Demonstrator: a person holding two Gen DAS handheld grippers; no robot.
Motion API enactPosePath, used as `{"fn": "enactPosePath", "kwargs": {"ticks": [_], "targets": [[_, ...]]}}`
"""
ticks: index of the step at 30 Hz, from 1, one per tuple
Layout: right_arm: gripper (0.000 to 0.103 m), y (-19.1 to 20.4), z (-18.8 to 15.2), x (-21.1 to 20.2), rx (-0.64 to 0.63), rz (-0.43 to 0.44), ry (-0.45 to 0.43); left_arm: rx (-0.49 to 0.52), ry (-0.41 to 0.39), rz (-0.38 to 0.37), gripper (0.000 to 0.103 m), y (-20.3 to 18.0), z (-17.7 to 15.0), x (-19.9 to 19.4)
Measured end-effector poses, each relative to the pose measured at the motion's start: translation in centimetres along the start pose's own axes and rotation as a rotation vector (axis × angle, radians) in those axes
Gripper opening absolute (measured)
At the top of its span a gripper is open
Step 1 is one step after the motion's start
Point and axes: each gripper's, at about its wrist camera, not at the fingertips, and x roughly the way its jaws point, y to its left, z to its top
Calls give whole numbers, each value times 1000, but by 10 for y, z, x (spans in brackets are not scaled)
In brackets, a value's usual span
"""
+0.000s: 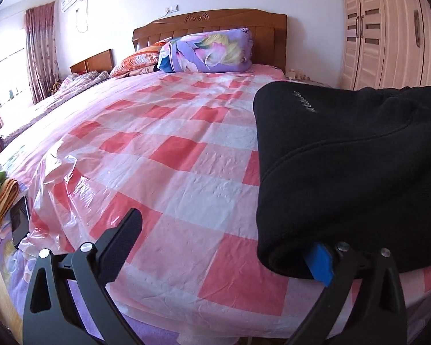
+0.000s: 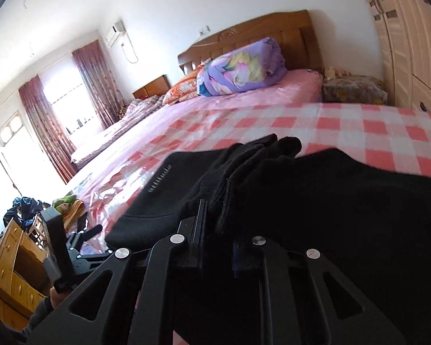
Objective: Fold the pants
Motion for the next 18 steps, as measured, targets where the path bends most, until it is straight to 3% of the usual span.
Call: {"fn": "enactPosePath", "kwargs": {"ticks": [1,4,10,12,16,18], "targets": [[14,-13,-12,5,27,-17,27,17,-7,29,102,-4,-2,0],[14,-41,-47,28,124,-14,107,1,-7,15,102,-4,-5,0],[14,-20,-49,13,50,-28,69,-36,19,-2,102,0,-3,4],[14,-15,-47,1,52,-32,20,-47,26,-1,102,0,-3,4],[14,-5,-40,-24,2,-87,-67,-4,18,13,102,-8,-3,-2],[14,-12,-47,-21,2,-127,-49,30,9,26,102,-15,-2,-4]]}}
